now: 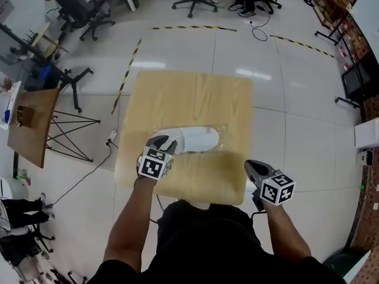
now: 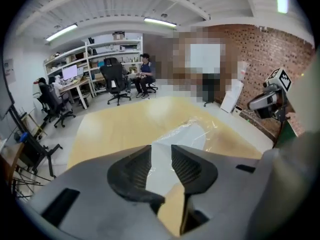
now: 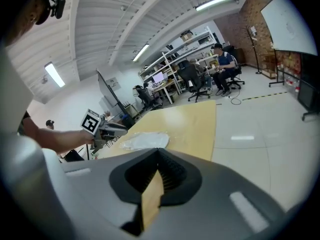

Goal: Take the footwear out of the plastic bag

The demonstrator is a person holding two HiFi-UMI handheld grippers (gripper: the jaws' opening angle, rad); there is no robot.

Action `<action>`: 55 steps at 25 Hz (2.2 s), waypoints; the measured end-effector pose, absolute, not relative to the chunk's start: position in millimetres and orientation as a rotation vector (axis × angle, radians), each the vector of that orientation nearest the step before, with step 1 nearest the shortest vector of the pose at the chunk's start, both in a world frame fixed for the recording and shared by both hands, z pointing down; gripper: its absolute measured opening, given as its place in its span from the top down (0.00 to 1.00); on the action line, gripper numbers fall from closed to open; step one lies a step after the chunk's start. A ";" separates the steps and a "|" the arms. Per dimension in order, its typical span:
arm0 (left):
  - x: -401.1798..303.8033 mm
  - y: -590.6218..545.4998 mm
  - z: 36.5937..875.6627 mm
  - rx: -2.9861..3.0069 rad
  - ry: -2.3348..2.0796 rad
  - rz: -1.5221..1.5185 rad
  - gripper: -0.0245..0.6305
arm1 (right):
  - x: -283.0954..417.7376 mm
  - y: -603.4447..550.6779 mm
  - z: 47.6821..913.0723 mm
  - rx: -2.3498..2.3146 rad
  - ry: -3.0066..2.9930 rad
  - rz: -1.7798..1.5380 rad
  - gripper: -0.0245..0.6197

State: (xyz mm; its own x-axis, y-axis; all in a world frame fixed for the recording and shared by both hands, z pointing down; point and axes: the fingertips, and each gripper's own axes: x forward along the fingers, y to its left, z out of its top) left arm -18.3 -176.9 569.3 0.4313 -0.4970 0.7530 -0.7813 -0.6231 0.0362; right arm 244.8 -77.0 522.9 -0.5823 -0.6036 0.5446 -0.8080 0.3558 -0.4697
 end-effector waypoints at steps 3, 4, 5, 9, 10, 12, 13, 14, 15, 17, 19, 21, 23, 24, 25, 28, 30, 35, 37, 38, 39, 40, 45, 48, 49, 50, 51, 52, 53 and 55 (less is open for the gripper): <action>-15.8 -181.8 607.0 2.289 -0.922 1.124 0.71 | 242.1 -81.1 527.5 1.349 -2.298 1.096 0.96; -14.6 -179.5 616.1 2.289 -0.874 1.141 0.71 | 241.3 -80.6 529.4 1.372 -2.278 1.102 0.96; -14.1 -177.8 622.7 2.295 -0.841 1.147 0.71 | 240.2 -80.5 532.3 1.389 -2.258 1.102 0.96; -19.7 -177.9 626.8 2.355 -0.838 1.098 0.75 | 238.0 -81.3 548.8 1.418 -2.188 1.094 0.96; -21.9 -177.0 626.2 2.363 -0.842 1.089 0.76 | 238.6 -81.2 552.3 1.420 -2.173 1.089 0.96; -28.2 -171.3 624.6 2.370 -0.840 1.085 0.76 | 237.5 -77.9 558.6 1.414 -2.147 1.080 0.96; -32.3 -167.1 623.4 2.376 -0.832 1.091 0.77 | 235.0 -75.6 561.3 1.403 -2.139 1.077 0.96; -37.1 -162.7 622.3 2.387 -0.818 1.100 0.77 | 231.2 -73.5 563.8 1.387 -2.135 1.073 0.96; -42.8 -157.8 621.7 2.402 -0.799 1.110 0.77 | 226.5 -71.8 566.3 1.368 -2.134 1.067 0.96; -56.9 -145.0 622.3 2.429 -0.750 1.133 0.78 | 215.8 -68.9 572.0 1.324 -2.136 1.051 0.96; -73.5 -131.6 623.3 2.454 -0.694 1.171 0.78 | 203.5 -67.9 577.3 1.277 -2.141 1.039 0.96; -91.9 -124.2 623.3 2.465 -0.670 1.224 0.80 | 187.4 -68.4 582.2 1.216 -2.152 1.031 0.96; -106.2 -126.8 617.7 2.476 -0.708 1.248 0.81 | 167.9 -69.2 587.9 1.135 -2.166 1.007 0.96; -109.6 -131.0 610.1 2.492 -0.745 1.237 0.83 | 158.6 -69.7 590.9 1.096 -2.169 0.985 0.96; -109.6 -136.3 598.9 2.516 -0.786 1.208 0.86 | 150.0 -70.8 594.0 1.061 -2.169 0.956 0.96; -89.1 -146.4 560.7 2.606 -0.838 1.077 0.89 | 127.5 -72.1 603.0 0.970 -2.159 0.857 0.96; -62.9 -144.3 550.5 2.652 -0.779 1.020 0.88 | 113.0 -69.6 609.1 0.906 -2.152 0.801 0.96; -17.8 -118.7 596.4 2.645 -0.477 1.212 0.83 | 84.2 -59.1 626.7 0.766 -2.110 0.660 0.95; -14.6 -115.9 612.2 2.620 -0.452 1.273 0.83 | 80.0 -53.0 634.4 0.721 -2.087 0.616 0.92; -14.5 -116.7 618.1 2.605 -0.459 1.280 0.83 | 78.8 -51.0 638.1 0.702 -2.077 0.602 0.88; -15.0 -117.9 622.8 2.592 -0.472 1.275 0.83 | 77.7 -49.5 641.4 0.689 -2.067 0.593 0.85; -15.7 -119.0 626.3 2.582 -0.484 1.260 0.83 | 77.0 -48.2 643.8 0.681 -2.060 0.588 0.83; -17.3 -123.8 629.9 2.566 -0.522 1.211 0.84 | 83.1 -40.0 646.1 0.665 -2.043 0.509 0.86; -16.6 -124.9 629.8 2.563 -0.519 1.219 0.85 | 87.8 -33.1 646.9 0.664 -2.039 0.496 0.89; -16.6 -125.7 629.5 2.563 -0.517 1.221 0.85 | 88.6 -31.5 647.0 0.662 -2.037 0.495 0.90; -16.3 -126.1 629.6 2.563 -0.516 1.222 0.85 | 89.5 -29.9 647.1 0.659 -2.035 0.490 0.90; -15.6 -126.0 629.8 2.565 -0.514 1.222 0.85 | 90.5 -28.1 647.0 0.655 -2.034 0.483 0.91; -14.8 -125.7 630.0 2.568 -0.511 1.223 0.85 | 91.3 -26.3 646.9 0.651 -2.033 0.474 0.92; -14.3 -125.3 629.8 2.571 -0.509 1.223 0.85 | 91.8 -24.6 646.7 0.645 -2.031 0.465 0.92; -13.9 -124.3 629.1 2.578 -0.505 1.227 0.85 | 92.1 -21.7 646.4 0.633 -2.028 0.450 0.95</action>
